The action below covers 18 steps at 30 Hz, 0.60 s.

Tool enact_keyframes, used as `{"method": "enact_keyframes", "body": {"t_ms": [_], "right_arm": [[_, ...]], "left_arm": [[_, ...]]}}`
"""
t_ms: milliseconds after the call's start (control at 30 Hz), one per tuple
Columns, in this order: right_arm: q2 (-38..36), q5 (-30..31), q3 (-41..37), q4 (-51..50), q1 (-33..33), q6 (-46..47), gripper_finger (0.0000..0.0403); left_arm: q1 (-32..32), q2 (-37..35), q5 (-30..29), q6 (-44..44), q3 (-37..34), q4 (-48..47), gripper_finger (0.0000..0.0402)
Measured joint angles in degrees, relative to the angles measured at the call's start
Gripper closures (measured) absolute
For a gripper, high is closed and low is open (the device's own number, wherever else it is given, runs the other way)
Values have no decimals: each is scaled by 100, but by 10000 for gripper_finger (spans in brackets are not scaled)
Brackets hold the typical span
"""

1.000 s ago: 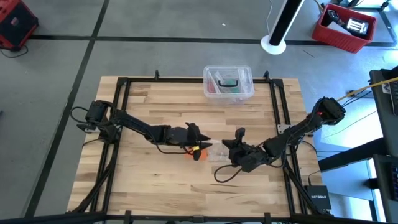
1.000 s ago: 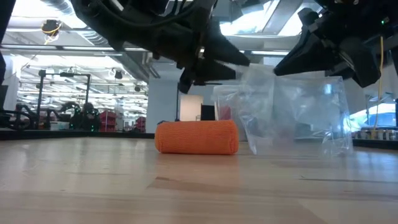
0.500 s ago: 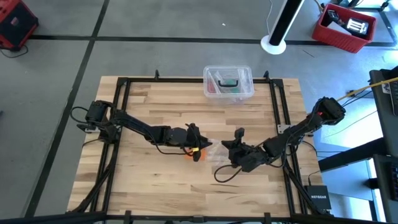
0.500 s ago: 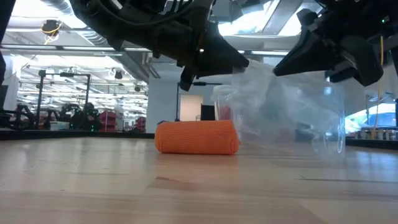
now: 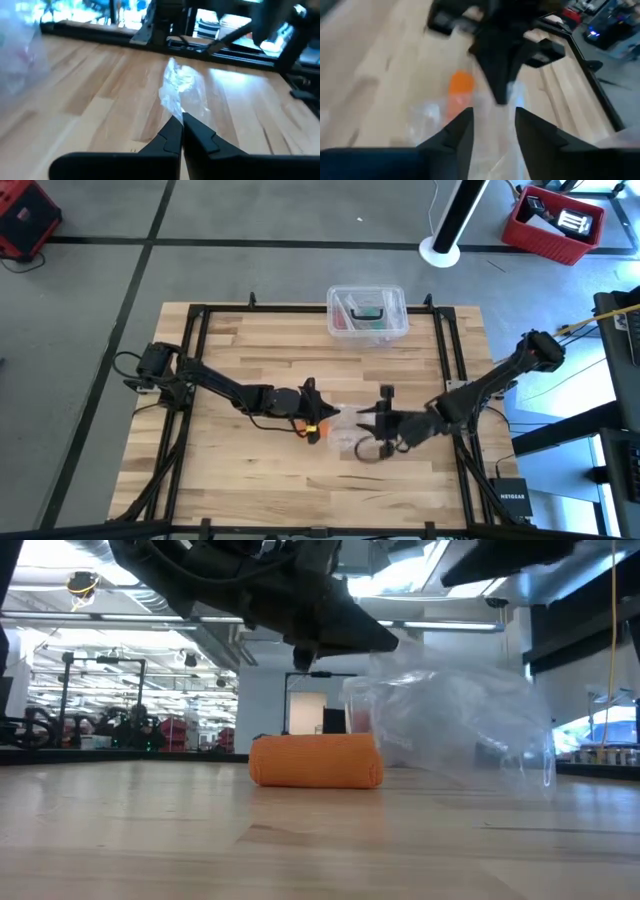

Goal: Roll bandage
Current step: Open the zip bag

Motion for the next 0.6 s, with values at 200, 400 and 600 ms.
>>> {"method": "enact_keyframes", "body": {"t_ms": [200,400,600], "right_arm": [[-174,-1549,-3,55,-913,435,239],[178,-3121,-3,781,-1570,584,255],[464,-3680,-6,985,-1764,584,277]], "left_arm": [[-209,-43,0,950,0,200,401],[-410,-43,-186,1325,0,148,402],[-522,-45,-378,1400,0,122,401]]}}
